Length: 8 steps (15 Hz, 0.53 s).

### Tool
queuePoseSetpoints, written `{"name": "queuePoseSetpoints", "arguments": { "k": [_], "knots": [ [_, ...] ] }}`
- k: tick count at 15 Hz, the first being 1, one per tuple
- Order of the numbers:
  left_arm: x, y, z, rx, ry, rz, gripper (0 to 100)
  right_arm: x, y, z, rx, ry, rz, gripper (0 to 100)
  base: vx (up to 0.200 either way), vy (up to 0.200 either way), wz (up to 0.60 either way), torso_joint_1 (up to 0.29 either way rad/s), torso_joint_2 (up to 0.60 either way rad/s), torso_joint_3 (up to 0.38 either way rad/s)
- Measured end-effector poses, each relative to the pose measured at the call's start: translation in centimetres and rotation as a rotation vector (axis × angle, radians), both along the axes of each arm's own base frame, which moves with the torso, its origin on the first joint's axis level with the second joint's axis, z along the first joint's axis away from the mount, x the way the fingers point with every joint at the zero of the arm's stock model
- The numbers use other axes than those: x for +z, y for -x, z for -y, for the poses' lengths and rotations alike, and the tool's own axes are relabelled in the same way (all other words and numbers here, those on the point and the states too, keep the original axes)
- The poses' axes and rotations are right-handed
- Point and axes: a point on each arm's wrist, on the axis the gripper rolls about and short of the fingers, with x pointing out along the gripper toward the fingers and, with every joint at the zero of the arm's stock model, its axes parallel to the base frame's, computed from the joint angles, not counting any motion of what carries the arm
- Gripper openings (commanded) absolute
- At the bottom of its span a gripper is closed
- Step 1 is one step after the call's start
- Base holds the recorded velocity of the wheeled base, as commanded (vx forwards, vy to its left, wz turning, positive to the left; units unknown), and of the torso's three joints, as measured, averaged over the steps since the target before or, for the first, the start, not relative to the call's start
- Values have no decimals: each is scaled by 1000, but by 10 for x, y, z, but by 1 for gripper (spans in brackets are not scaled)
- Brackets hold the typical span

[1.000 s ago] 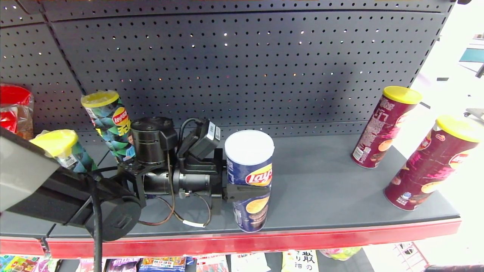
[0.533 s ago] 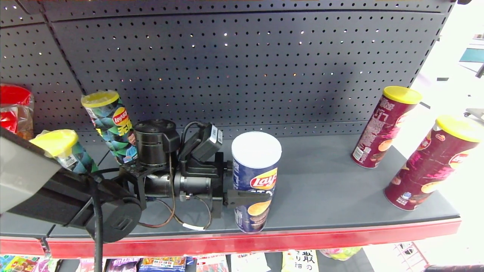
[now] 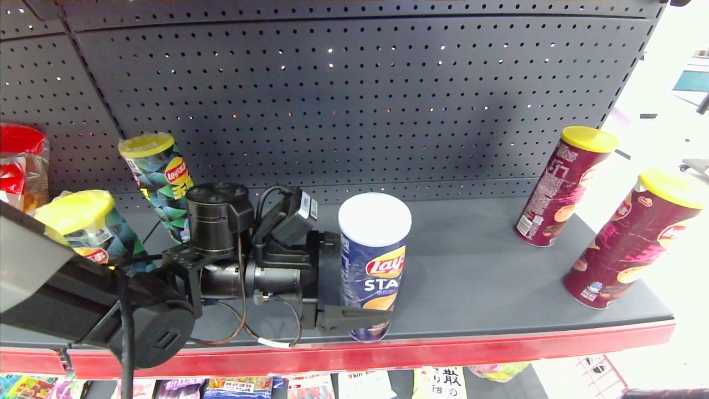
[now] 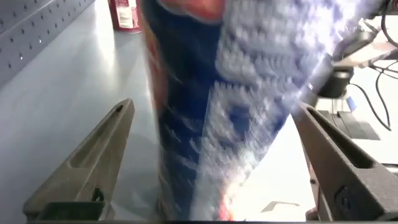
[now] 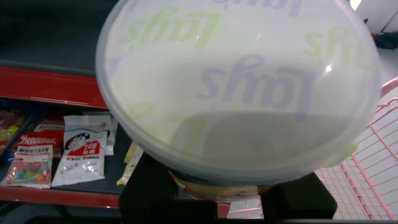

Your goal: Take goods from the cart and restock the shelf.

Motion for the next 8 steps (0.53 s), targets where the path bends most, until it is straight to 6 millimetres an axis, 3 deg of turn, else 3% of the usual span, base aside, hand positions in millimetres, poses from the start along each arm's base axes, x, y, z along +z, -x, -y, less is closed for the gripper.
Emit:
{"name": "queuePoseSetpoints", "arguments": {
  "k": [8],
  "knots": [
    [-4,8,-32,81,18,38,100,0,0,0,0,0,3,0,0,0,0,0,0,0]
  ]
}}
